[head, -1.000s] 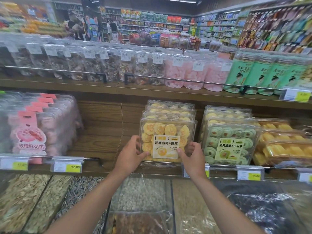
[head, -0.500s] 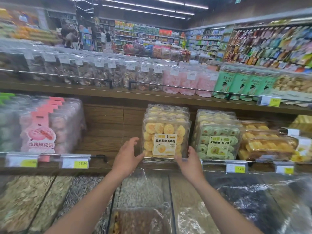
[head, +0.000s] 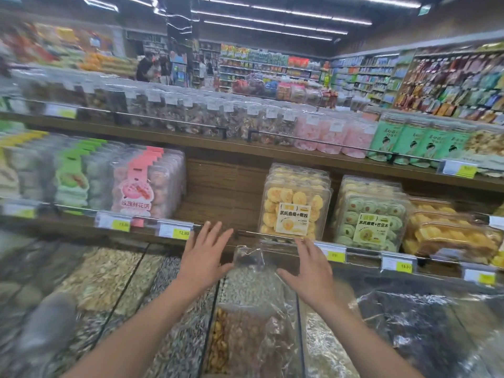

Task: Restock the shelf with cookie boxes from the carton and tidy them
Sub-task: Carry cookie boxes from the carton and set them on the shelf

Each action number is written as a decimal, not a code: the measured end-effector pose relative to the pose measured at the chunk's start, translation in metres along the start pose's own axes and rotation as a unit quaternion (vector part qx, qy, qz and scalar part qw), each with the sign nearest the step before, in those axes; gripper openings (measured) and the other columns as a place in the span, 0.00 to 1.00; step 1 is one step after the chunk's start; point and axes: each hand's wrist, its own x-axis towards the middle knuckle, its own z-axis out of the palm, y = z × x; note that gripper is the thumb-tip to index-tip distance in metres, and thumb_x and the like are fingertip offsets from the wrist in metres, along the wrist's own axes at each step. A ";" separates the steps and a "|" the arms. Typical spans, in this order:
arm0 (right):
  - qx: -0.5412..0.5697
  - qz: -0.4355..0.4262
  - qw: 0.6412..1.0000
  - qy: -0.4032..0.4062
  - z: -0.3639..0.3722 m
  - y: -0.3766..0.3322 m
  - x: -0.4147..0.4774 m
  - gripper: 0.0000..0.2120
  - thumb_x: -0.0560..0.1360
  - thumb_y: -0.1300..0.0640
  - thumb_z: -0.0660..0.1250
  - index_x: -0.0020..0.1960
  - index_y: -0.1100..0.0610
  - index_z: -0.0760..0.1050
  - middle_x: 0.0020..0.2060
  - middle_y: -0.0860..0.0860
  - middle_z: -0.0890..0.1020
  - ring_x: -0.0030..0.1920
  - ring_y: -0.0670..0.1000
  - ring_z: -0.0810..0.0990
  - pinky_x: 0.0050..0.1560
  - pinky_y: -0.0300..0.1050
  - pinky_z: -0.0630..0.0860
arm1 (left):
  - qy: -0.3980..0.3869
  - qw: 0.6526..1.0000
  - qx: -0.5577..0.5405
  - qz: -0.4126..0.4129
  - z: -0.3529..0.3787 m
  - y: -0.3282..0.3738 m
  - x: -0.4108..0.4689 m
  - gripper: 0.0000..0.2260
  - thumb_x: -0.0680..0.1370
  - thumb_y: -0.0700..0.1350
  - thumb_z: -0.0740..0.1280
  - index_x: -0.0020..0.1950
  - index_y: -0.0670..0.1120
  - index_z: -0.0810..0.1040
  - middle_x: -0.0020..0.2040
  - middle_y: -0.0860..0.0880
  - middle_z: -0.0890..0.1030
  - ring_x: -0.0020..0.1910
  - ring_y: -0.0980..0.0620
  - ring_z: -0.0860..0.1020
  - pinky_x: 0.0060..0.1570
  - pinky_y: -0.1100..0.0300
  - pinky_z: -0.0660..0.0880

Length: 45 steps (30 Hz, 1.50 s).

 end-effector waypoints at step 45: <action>-0.025 -0.507 0.829 -0.235 0.221 -0.490 -0.463 0.42 0.78 0.32 0.64 0.85 0.47 0.51 0.84 0.53 0.54 0.84 0.56 0.52 0.82 0.58 0.51 | -0.104 0.869 0.117 -0.470 -0.094 -0.274 -0.775 0.41 0.70 0.69 0.75 0.80 0.54 0.71 0.80 0.44 0.70 0.80 0.38 0.67 0.73 0.30 0.66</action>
